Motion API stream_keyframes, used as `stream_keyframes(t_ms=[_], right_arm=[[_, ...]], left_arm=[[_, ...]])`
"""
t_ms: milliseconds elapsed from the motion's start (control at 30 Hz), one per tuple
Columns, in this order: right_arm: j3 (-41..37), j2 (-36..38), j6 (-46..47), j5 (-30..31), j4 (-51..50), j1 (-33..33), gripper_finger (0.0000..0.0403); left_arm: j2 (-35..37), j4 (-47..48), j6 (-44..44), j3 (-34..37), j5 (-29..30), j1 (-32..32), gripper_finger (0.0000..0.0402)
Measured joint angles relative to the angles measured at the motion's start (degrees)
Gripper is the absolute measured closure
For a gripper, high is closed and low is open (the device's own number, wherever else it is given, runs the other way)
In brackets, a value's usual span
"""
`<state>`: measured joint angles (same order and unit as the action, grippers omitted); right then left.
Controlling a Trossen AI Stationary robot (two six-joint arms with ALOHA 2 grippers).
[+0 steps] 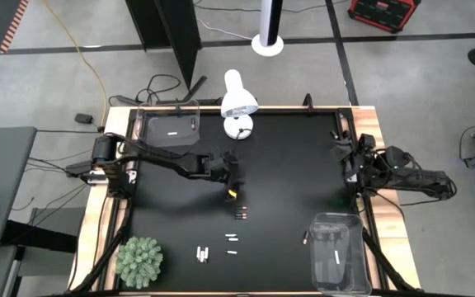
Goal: Sort batteries
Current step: Put the black battery into the top transparent bin
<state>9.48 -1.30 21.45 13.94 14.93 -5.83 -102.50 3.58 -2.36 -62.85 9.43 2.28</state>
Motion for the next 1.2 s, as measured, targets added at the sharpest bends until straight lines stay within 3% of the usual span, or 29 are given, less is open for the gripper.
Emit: stream_keyframes(t_ms=[200,400,633,733,900,1033,1200], right_arm=[[9.6,-11.4,-2.7,1.0,-13.0,-2.3,0.0375],[22.9,-29.9,-2.5,4.4,-33.6,-7.3,0.0349],[38.5,-50.7,-0.4,5.7,-58.2,-18.4,0.0265],[43.1,-59.3,-2.1,3.2,-66.3,-23.4,0.0219],[46.6,-73.5,-6.8,-3.4,-72.3,-30.7,0.018],[49.7,-83.3,-10.9,-3.4,-77.1,-35.2,0.0178],[52.7,-91.0,-14.5,-1.8,-77.7,-41.1,0.0178]], left_arm=[[3.4,-0.1,1.5,0.0,4.4,0.0,0.0199],[4.1,0.6,1.8,0.0,4.9,-0.1,0.0209],[4.1,2.6,4.7,2.8,4.9,-0.5,0.0212],[4.1,-0.2,5.5,5.9,4.9,-1.0,0.0213],[4.1,-9.8,6.1,12.3,4.4,-2.4,0.0213],[4.1,-15.1,6.5,15.3,4.4,-3.4,0.0213],[4.1,-15.2,6.7,15.4,4.4,-4.3,0.0213]])
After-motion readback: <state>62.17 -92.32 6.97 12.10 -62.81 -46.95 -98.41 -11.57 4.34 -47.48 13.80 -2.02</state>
